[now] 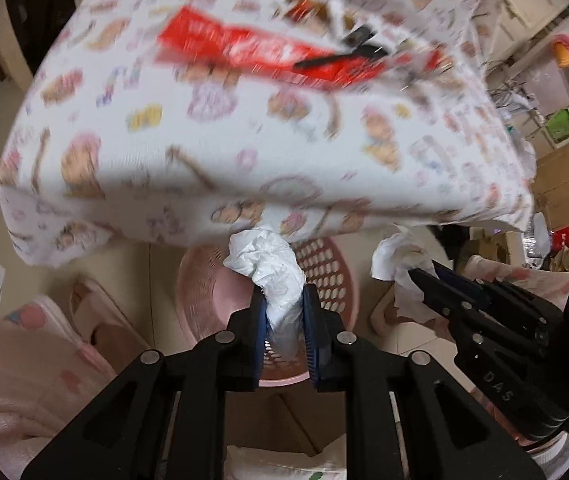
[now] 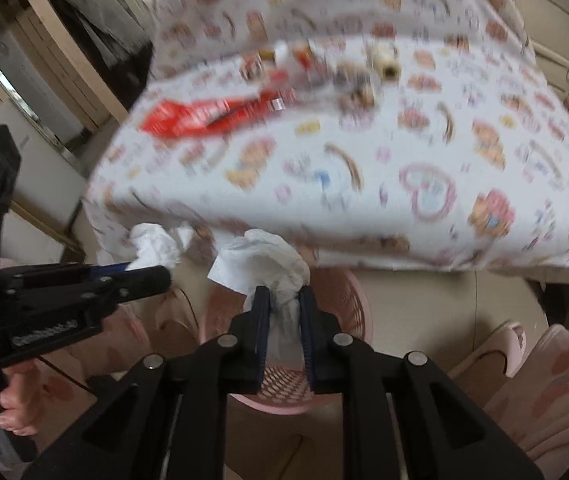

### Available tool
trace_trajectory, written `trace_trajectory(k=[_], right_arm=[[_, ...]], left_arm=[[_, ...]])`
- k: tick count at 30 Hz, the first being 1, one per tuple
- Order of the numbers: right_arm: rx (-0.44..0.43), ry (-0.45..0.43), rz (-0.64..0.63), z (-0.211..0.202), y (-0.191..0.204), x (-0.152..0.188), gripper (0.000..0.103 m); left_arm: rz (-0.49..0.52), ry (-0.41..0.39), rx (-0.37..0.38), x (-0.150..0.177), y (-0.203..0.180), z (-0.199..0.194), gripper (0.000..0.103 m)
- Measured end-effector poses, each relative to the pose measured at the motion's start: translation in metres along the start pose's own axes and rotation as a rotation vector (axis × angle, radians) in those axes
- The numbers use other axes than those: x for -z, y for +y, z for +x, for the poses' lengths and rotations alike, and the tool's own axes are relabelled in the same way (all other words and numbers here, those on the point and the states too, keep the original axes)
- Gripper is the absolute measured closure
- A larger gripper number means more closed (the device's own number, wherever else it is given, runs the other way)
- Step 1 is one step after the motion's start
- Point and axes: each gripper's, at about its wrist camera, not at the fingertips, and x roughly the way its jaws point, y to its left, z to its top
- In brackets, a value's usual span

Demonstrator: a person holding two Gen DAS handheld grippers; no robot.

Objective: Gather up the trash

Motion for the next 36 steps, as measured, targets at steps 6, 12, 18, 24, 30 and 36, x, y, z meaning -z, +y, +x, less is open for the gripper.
trace_trajectory(k=[6, 12, 18, 24, 30, 36], right_arm=[[0.033, 0.111, 0.064, 0.053, -0.018, 0.013, 0.088], [0.051, 0.16, 0.094, 0.076, -0.034, 0.019, 0.083], [0.063, 0.152, 0.092, 0.076, -0.038, 0.021, 0.061], [0.079, 0.116, 0.105, 0.065, -0.037, 0.014, 0.041], [0.168, 0.017, 0.071, 0.035, -0.024, 0.006, 0.019], [0.186, -0.173, 0.019, -0.018, -0.01, -0.003, 0.006]], left_arm=[[0.0, 0.065, -0.036, 0.005, 0.003, 0.037, 0.088], [0.053, 0.117, -0.085, 0.013, -0.006, 0.054, 0.085], [0.074, 0.104, -0.158, 0.019, -0.005, 0.054, 0.036], [0.031, 0.057, -0.131, 0.015, 0.006, 0.036, 0.029], [0.081, -0.094, -0.153, 0.01, -0.002, 0.005, 0.029], [0.075, -0.34, -0.109, 0.009, -0.004, -0.058, 0.013]])
